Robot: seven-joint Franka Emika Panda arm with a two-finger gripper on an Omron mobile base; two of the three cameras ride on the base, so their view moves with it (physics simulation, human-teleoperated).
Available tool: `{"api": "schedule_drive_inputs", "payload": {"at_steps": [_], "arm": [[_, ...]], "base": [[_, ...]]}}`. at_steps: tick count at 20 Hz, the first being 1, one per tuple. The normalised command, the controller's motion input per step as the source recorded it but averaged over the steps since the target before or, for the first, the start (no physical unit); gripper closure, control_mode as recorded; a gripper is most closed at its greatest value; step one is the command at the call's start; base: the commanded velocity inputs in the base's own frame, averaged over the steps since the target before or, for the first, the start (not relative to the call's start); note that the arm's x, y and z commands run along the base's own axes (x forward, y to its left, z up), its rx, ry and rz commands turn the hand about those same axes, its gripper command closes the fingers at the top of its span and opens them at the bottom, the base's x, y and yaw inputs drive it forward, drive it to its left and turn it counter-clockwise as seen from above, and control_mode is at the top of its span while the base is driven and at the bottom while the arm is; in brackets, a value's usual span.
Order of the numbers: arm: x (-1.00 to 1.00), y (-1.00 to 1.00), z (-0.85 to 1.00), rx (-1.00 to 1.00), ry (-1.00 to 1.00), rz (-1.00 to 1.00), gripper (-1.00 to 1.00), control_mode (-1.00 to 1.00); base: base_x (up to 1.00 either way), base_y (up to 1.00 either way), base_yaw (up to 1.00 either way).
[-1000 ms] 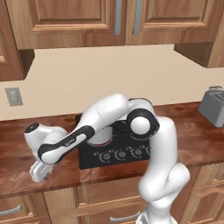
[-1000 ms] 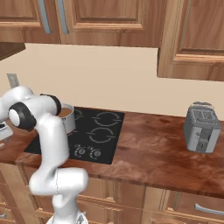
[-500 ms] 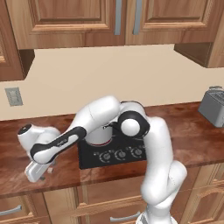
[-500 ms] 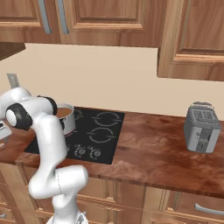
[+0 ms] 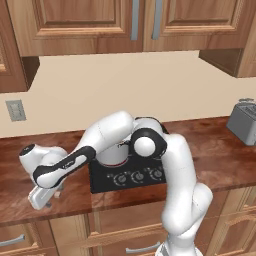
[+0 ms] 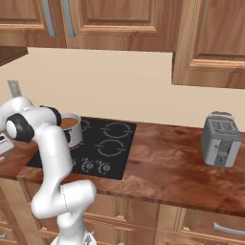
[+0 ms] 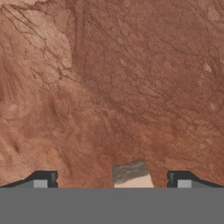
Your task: Pick up the sugar cube(s) and place them in the saucepan with hot chocolate.
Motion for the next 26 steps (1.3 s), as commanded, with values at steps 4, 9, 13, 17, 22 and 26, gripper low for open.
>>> {"api": "schedule_drive_inputs", "payload": {"at_steps": [4, 9, 13, 17, 22, 26], "arm": [[0.10, -0.05, -0.14, 0.00, 0.00, 0.00, -1.00, -1.00], [0.11, -0.25, -0.22, 0.00, 0.05, 0.00, -1.00, -1.00], [0.26, -0.39, -0.16, 0.00, 0.08, 0.00, -1.00, -1.00], [0.18, -0.09, -0.08, 0.00, 0.01, 0.00, -1.00, -1.00], [0.13, 0.00, -0.01, 0.00, 0.00, 0.00, -1.00, -1.00], [0.00, 0.00, 0.00, 0.00, 0.00, 0.00, -1.00, -1.00]], "base": [[0.00, 0.00, 0.00], [0.00, 0.00, 0.00], [0.00, 0.00, 0.00], [0.00, 0.00, 0.00], [0.00, 0.00, 0.00], [0.00, 0.00, 0.00]]}}
